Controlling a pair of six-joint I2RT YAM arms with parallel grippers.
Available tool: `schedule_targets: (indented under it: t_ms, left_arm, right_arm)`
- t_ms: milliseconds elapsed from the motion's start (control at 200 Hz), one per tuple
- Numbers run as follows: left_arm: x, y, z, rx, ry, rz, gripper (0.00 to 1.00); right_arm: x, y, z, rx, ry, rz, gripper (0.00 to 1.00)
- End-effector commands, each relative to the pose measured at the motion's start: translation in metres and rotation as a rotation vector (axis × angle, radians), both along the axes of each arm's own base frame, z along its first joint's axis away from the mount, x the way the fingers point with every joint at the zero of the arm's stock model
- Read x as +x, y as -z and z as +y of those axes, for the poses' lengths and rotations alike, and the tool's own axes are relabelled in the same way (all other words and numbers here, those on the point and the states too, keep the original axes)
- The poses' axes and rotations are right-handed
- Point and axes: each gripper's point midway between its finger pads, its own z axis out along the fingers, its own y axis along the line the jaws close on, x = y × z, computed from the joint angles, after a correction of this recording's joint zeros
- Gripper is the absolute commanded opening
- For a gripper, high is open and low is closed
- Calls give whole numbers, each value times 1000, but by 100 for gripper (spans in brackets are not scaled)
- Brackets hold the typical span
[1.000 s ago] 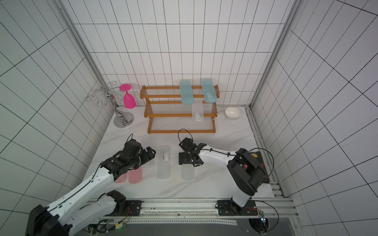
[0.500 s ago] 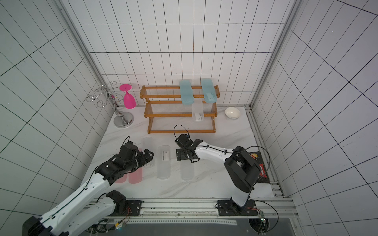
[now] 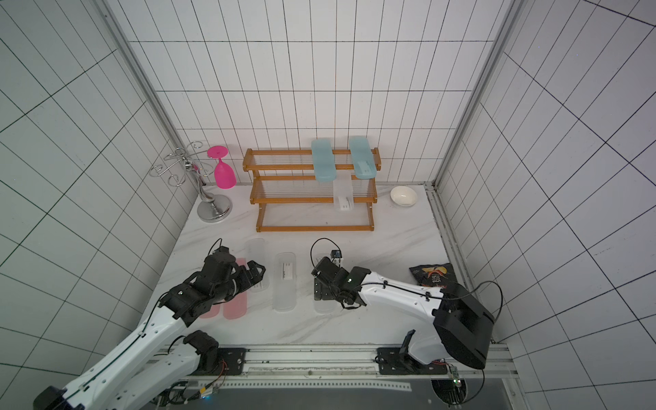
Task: Place the pencil cases on the shelf according to color
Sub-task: Pick up the pencil case from the center of the board.
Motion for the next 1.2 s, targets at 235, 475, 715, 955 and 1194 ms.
schedule_targets:
  t_ms: [235, 475, 715, 955, 1194]
  left_arm:
    - [-1, -6, 0, -4, 3, -22, 98]
    - [1, -6, -2, 4, 13, -16, 98]
    - [3, -5, -4, 4, 13, -15, 98]
    - [3, -11, -1, 4, 2, -41, 97]
    - [-1, -21, 8, 33, -10, -69, 98]
  right_arm:
    - [-24, 33, 16, -64, -10, 62, 99]
    - [-31, 45, 9, -106, -36, 89, 99]
    - [-34, 48, 6, -203, -47, 83, 99]
    - [-35, 47, 6, -188, -37, 63, 82]
    - [-29, 20, -3, -138, -23, -10, 59]
